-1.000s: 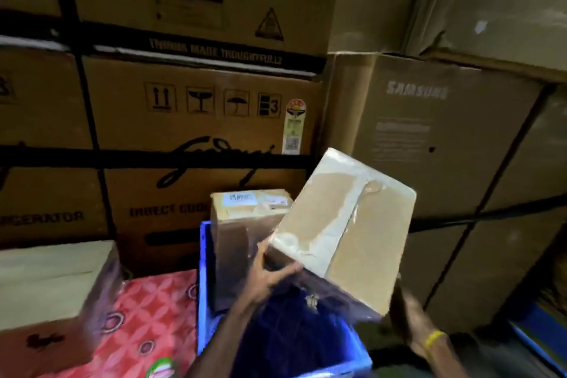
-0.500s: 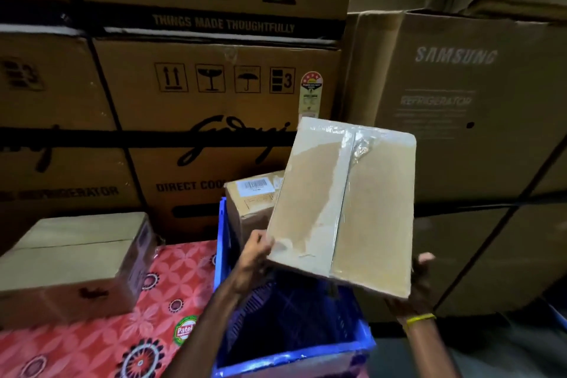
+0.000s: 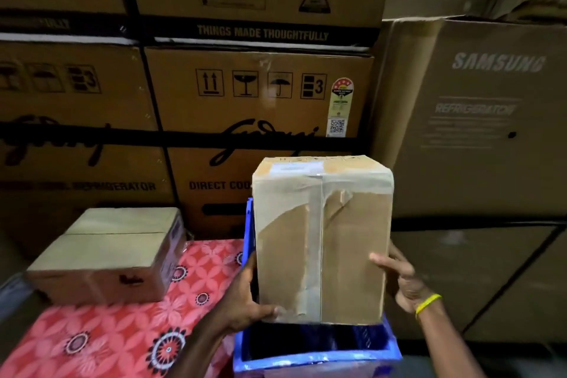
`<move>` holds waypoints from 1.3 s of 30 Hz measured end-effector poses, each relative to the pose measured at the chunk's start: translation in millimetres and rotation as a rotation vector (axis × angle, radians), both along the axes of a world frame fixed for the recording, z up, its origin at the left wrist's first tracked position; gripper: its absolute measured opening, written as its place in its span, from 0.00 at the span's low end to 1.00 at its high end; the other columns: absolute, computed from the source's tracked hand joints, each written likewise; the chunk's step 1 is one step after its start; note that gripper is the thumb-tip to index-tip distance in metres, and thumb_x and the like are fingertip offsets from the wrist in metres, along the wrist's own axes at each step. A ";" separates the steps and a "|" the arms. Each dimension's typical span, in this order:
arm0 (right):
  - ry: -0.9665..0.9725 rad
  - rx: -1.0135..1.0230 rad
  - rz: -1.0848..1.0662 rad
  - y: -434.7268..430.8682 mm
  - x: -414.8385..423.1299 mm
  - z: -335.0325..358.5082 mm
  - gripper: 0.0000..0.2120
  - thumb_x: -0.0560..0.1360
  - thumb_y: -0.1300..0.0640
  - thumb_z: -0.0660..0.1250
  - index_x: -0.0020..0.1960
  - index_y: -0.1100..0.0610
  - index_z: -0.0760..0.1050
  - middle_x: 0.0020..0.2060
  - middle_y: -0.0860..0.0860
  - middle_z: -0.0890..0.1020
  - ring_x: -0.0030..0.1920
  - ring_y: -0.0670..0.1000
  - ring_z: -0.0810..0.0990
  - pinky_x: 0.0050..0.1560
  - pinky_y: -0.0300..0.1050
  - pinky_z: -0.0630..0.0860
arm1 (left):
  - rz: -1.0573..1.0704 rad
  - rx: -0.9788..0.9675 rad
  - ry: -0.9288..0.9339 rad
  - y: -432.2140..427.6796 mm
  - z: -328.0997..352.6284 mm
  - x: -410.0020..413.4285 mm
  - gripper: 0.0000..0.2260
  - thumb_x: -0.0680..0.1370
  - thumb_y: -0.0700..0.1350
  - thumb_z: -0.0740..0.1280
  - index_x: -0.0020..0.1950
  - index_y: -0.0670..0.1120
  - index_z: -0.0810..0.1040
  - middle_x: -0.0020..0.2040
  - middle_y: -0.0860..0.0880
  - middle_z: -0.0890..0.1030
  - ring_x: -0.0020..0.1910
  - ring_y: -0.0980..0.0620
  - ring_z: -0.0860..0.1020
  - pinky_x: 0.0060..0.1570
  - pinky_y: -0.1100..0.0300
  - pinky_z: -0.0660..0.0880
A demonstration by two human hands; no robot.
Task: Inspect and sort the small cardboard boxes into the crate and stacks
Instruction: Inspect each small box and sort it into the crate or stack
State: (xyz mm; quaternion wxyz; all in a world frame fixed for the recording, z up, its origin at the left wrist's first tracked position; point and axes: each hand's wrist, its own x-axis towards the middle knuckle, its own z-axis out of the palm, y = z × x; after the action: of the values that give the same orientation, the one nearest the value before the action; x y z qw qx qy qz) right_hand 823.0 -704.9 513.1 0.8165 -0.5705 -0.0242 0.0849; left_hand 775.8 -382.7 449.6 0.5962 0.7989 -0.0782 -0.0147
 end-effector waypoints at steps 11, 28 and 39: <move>0.123 -0.500 -0.087 14.6 47.3 -47.3 0.29 0.58 0.81 0.62 0.52 0.58 0.76 0.39 0.52 0.84 0.40 0.48 0.81 0.30 0.41 0.77 | 0.242 0.075 0.048 -3.2 -37.3 30.2 0.39 0.63 0.35 0.74 0.66 0.63 0.65 0.58 0.47 0.83 0.59 0.42 0.83 0.52 0.43 0.83; 0.140 -0.948 -0.063 38.6 75.6 -106.7 0.36 0.58 0.73 0.71 0.65 0.57 0.73 0.49 0.58 0.84 0.49 0.58 0.83 0.36 0.34 0.79 | 0.392 0.382 0.080 8.7 -52.5 75.0 0.45 0.53 0.40 0.76 0.72 0.50 0.73 0.61 0.50 0.78 0.64 0.44 0.77 0.60 0.55 0.76; 0.156 -1.176 -0.056 48.0 72.8 -106.6 0.31 0.60 0.67 0.77 0.63 0.63 0.80 0.53 0.59 0.83 0.54 0.59 0.83 0.42 0.37 0.70 | 0.480 0.257 0.130 11.0 -74.4 74.0 0.46 0.51 0.31 0.75 0.71 0.38 0.75 0.51 0.49 0.82 0.52 0.46 0.82 0.36 0.78 0.73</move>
State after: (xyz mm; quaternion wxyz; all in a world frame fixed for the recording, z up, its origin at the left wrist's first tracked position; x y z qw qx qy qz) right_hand 895.8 -656.9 406.5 0.3648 -0.9196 0.1019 0.1040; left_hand 849.9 -371.6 375.1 0.4804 0.8609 0.1542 0.0659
